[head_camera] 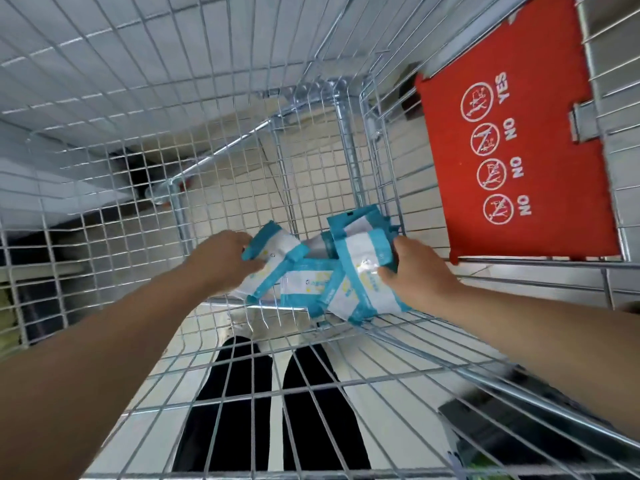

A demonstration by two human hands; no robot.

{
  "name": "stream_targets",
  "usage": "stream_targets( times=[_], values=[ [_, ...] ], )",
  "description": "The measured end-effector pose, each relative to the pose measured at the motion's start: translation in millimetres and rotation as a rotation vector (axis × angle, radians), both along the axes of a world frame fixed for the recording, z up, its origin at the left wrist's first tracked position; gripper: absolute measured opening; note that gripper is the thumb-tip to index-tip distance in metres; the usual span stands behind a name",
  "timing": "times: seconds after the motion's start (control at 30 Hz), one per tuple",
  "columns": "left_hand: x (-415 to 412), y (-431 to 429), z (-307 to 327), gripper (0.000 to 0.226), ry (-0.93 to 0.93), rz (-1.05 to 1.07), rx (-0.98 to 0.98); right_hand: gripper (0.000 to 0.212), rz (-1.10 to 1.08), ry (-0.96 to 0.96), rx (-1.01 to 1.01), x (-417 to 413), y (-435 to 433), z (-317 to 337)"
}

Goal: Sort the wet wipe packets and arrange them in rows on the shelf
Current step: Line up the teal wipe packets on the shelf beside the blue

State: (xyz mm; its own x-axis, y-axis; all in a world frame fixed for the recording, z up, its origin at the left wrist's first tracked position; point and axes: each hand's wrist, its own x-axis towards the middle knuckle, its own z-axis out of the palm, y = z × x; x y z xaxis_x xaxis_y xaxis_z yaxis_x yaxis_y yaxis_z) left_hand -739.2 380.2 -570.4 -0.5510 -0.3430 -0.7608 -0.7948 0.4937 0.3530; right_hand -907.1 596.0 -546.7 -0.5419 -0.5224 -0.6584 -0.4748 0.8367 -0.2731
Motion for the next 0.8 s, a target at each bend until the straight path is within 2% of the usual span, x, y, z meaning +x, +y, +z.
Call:
stream_targets(
  times=[0.13,0.37,0.53,0.67,0.8],
  values=[
    [2.7,3.4,-0.5,0.038,0.043,0.109,0.118,0.015,0.014,0.02,0.026,9.0,-4.2,-3.0],
    [-21.2,38.1,-15.3,0.032,0.115,-0.007,0.155,0.018,-0.15,0.05,-0.11,-17.8,-15.8,27.4],
    [-24.9,48.2,-17.6,0.048,0.066,-0.026,0.173,0.014,-0.199,0.061,-0.114,-25.4,-12.6,31.9],
    [-19.1,33.9,-9.1,0.026,-0.021,-0.066,0.202,0.017,-0.278,0.002,-0.152,-25.1,-15.9,35.8],
    [-8.1,5.2,24.4,0.023,0.062,-0.008,0.203,0.019,-0.306,0.014,-0.187,-20.6,-28.7,57.5]
  ],
)
